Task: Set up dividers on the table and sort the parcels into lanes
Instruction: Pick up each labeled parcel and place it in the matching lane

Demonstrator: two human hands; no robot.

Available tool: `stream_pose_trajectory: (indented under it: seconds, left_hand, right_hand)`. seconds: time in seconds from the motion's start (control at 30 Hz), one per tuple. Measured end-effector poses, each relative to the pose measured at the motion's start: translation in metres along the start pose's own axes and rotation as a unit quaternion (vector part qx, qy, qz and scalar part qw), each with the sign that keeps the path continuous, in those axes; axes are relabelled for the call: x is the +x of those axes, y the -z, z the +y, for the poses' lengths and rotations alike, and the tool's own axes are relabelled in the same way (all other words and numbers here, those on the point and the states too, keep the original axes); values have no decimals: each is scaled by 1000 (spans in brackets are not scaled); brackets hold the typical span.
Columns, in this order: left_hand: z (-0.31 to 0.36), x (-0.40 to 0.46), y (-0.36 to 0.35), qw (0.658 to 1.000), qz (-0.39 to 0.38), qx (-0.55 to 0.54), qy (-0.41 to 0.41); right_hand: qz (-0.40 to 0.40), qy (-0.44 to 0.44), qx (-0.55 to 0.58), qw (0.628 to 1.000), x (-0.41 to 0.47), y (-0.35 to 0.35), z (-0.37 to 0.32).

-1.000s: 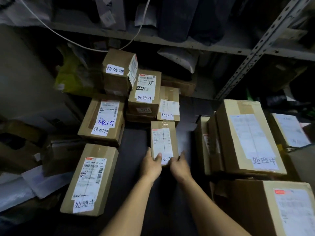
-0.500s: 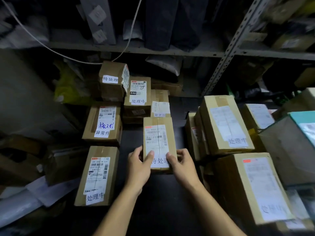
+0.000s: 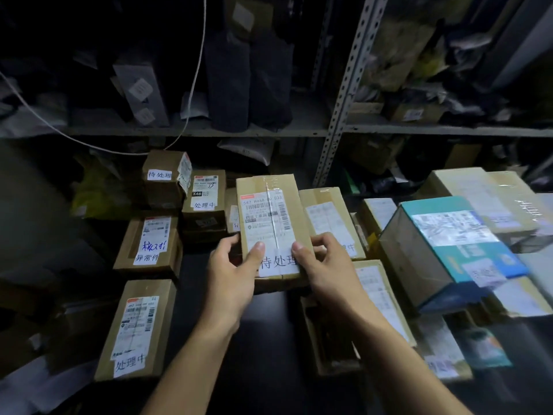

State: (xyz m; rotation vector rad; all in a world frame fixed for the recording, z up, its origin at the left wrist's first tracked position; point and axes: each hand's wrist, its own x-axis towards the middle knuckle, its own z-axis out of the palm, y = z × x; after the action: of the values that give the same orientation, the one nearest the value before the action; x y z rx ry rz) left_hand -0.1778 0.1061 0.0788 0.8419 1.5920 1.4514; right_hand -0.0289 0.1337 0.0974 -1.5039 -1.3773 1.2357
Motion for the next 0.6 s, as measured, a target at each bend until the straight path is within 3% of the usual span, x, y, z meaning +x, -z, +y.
stream_pose_trajectory:
  seconds: [0.4,0.6]
  left_hand:
    - [30,-41,-91,998,-41,-36,-21]
    - [46,-63,-150,995,-76,-55,-35]
  right_hand:
    - [-9,15,9,1000,-11,117,-15]
    - [27,29,-3,999,-9,187,-14]
